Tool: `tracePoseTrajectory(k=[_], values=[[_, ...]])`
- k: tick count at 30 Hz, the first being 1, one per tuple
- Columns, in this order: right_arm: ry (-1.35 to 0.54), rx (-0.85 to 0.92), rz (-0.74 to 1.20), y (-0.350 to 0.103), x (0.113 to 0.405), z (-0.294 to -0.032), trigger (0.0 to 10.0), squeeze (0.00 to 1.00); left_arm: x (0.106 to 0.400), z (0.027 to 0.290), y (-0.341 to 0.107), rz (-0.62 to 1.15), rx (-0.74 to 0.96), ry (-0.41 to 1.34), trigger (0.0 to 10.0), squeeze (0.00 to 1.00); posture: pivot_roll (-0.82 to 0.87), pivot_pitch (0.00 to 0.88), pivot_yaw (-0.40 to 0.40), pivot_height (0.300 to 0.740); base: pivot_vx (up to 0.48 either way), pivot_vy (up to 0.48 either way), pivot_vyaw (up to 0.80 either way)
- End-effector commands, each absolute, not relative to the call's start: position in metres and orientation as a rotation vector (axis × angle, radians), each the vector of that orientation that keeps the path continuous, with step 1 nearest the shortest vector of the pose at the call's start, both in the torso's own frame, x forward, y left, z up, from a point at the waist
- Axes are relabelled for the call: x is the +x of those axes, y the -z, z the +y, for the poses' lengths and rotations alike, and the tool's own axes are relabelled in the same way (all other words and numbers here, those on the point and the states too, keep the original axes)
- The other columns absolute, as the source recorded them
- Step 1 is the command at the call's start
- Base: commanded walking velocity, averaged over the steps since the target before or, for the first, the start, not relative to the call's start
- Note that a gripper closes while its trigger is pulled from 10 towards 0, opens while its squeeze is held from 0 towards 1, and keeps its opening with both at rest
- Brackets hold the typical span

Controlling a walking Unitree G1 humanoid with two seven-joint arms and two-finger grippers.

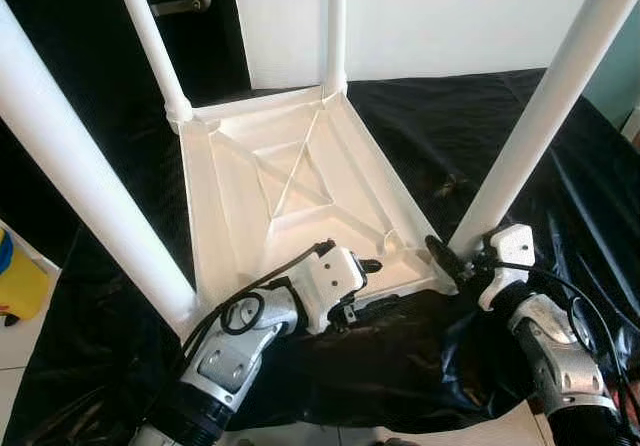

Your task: Building children table

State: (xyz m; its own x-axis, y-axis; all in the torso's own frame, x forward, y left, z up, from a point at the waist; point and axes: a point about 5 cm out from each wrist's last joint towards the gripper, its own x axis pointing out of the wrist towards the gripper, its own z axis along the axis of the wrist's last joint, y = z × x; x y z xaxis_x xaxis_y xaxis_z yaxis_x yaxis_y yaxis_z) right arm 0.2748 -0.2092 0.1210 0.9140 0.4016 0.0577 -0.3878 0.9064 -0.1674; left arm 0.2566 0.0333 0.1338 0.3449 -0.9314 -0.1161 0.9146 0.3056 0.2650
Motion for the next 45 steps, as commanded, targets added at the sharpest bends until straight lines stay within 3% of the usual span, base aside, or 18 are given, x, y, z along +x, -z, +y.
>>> tracePoseTrajectory(k=[1,9,12,18,29,30,31,32,45], values=[[-0.311,-0.164,-0.026,-0.107,0.269,-0.209,10.0,0.0,0.255,0.033,-0.13,-0.048,0.313,1.198,10.0,0.0,-0.16,0.083,0.013,0.74,0.0,0.0,0.0],[-0.01,-0.139,-0.004,-0.1,0.259,-0.197,10.0,0.0,0.255,0.034,-0.13,-0.048,0.318,1.198,10.0,0.0,-0.15,0.077,0.005,0.74,0.0,0.0,0.0],[0.22,-0.097,0.037,-0.091,0.253,-0.191,10.0,0.0,0.256,0.034,-0.131,-0.053,0.32,1.193,10.0,0.0,-0.15,0.075,0.004,0.74,0.0,0.0,0.0],[0.252,-0.054,0.059,-0.088,0.253,-0.171,10.0,0.0,0.256,0.033,-0.132,-0.057,0.318,1.194,10.0,0.0,-0.15,0.07,0.007,0.74,0.0,0.0,0.0],[0.226,-0.038,0.018,-0.095,0.252,-0.164,10.0,0.0,0.258,0.034,-0.134,-0.061,0.326,1.2,10.0,0.0,-0.15,0.068,0.019,0.74,0.0,0.0,0.0],[0.218,-0.033,0.006,-0.097,0.252,-0.162,10.0,0.33,0.258,0.034,-0.134,-0.062,0.325,1.201,10.0,0.0,-0.15,0.069,0.019,0.74,0.0,0.0,0.0],[0.218,-0.033,0.006,-0.097,0.252,-0.162,10.0,0.33,0.258,0.034,-0.134,-0.062,0.325,1.201,10.0,0.0,-0.15,0.069,0.019,0.74,0.0,0.0,0.0],[0.21,-0.033,-0.008,-0.099,0.252,-0.161,10.0,1.0,0.258,0.034,-0.134,-0.062,0.325,1.202,10.0,0.0,-0.15,0.069,0.019,0.74,0.0,0.0,0.0],[0.151,-0.04,-0.051,-0.106,0.252,-0.163,10.0,1.0,0.257,0.034,-0.135,-0.064,0.323,1.202,10.0,0.0,-0.15,0.071,0.019,0.74,0.0,0.0,0.0]])
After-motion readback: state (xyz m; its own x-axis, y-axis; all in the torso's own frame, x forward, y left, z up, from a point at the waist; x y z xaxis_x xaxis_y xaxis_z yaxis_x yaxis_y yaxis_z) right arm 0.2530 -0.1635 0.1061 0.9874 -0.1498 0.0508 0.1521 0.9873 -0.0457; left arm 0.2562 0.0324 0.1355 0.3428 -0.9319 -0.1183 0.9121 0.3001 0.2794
